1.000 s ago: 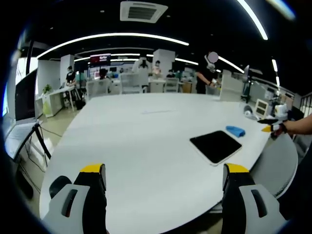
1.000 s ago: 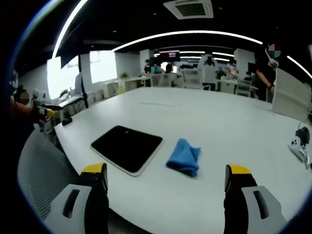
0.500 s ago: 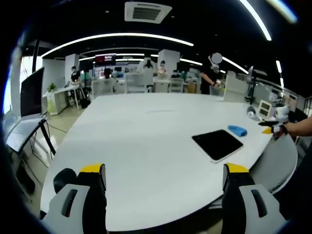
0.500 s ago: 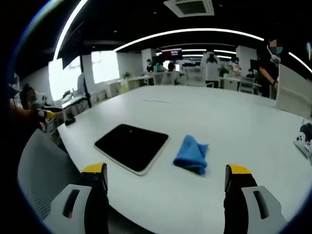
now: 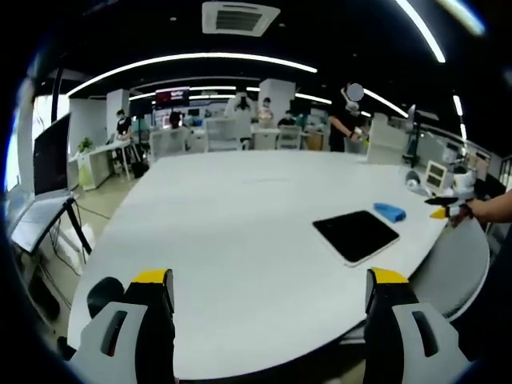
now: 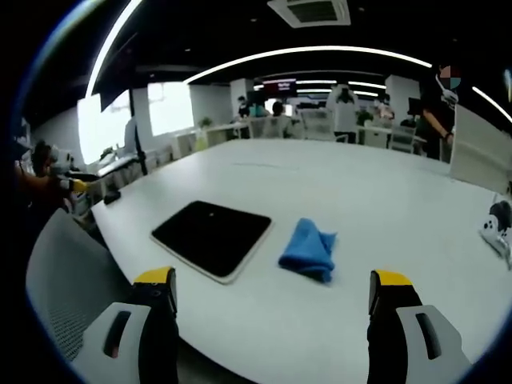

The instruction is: Wipe the mirror surface with the cleaning cloth until all visible marks leave the cleaned area.

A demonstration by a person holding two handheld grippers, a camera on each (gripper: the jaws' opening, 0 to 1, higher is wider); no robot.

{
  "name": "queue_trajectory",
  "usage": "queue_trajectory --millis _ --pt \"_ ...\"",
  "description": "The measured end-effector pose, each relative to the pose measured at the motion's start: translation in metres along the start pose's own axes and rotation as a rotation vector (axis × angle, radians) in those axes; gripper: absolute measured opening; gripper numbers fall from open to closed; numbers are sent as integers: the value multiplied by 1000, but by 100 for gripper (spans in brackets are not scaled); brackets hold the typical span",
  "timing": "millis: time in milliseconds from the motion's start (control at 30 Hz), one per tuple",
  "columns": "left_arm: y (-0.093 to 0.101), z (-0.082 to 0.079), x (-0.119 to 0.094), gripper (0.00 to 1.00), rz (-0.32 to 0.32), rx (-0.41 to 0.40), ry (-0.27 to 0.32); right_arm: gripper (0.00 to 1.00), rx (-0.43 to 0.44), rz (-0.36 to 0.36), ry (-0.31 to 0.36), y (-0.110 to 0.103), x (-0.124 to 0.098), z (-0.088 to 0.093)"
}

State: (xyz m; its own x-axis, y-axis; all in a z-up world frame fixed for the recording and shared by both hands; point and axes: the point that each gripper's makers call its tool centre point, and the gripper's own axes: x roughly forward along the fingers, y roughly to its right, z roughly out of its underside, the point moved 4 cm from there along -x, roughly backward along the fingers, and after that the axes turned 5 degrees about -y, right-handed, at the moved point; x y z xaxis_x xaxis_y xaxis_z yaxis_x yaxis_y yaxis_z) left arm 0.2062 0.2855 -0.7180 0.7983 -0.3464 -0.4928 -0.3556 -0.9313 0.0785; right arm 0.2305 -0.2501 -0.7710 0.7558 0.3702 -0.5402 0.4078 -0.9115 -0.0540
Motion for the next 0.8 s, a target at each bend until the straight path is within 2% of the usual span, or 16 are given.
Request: queue_trajectory --millis 200,533,800 --pt "2 -4 3 100 1 7 9 100 -2 -8 1 -2 1 0" --pt "6 4 -5 100 -13 -3 -1 100 -3 -21 5 -2 2 0" --pt "8 6 -10 100 -21 -7 -1 100 4 -19 -5 -1 0 3"
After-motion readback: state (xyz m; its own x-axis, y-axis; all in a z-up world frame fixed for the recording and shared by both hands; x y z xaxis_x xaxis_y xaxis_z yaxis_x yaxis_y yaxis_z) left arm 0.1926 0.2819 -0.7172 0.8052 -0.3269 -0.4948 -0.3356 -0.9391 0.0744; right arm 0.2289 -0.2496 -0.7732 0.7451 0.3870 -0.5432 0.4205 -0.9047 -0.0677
